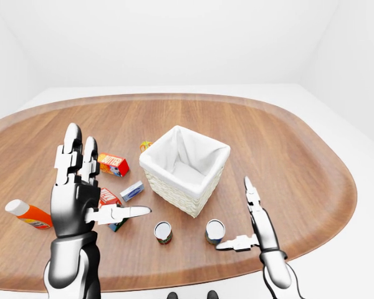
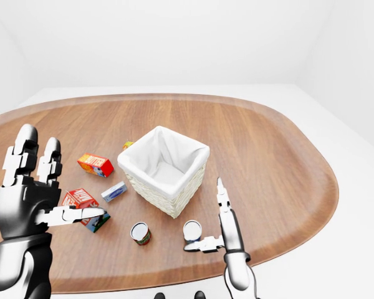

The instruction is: Pick up the alphabet soup, and put it in the basket.

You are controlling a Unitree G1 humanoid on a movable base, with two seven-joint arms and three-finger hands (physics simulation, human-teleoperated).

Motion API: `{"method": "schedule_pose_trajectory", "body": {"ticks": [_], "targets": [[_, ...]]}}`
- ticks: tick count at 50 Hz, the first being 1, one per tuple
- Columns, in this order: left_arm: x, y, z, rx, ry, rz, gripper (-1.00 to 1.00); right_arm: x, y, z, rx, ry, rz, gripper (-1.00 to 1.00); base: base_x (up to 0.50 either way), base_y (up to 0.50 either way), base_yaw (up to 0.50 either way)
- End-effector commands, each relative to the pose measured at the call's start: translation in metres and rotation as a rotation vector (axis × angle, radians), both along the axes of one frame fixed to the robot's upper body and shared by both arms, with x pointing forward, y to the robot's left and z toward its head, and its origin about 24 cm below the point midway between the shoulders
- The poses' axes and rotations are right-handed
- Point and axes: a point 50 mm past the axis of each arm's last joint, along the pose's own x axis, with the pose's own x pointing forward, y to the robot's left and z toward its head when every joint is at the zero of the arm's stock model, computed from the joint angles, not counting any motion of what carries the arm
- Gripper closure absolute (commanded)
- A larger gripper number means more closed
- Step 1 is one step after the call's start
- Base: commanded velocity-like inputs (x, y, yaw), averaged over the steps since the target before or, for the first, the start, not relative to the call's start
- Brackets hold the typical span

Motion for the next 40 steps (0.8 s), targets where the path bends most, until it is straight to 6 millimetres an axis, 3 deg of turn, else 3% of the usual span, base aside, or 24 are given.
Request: {"method": "schedule_pose_trajectory", "body": {"ticks": [1, 15, 17, 40], "targets": [[0.0, -0.001, -0.001, 0.0, 0.004, -0.002, -1.0, -0.008, 0.003, -0.013, -0.012, 0.058, 0.003, -1.0, 0.0, 0.0, 0.0], [0.0, 0.0, 0.0, 0.0, -0.003, -0.002, -1.0, -0.001, 0.005, -0.028, -0.027, 0.11, 0.01, -1.0, 0.0, 0.0, 0.0], [0.001, -0.001, -0.001, -0.001, 0.004, -0.003, -1.0, 0.001, 0.006, -0.038, -0.034, 0.144, 0.014, -1.0, 0.0, 0.0, 0.0], [0.001, -0.001, -0.003, -0.001, 0.013, -0.002, -1.0, 0.007, 0.01, -0.057, -0.061, 0.215, 0.013, -1.0, 0.0, 0.0, 0.0]]}}
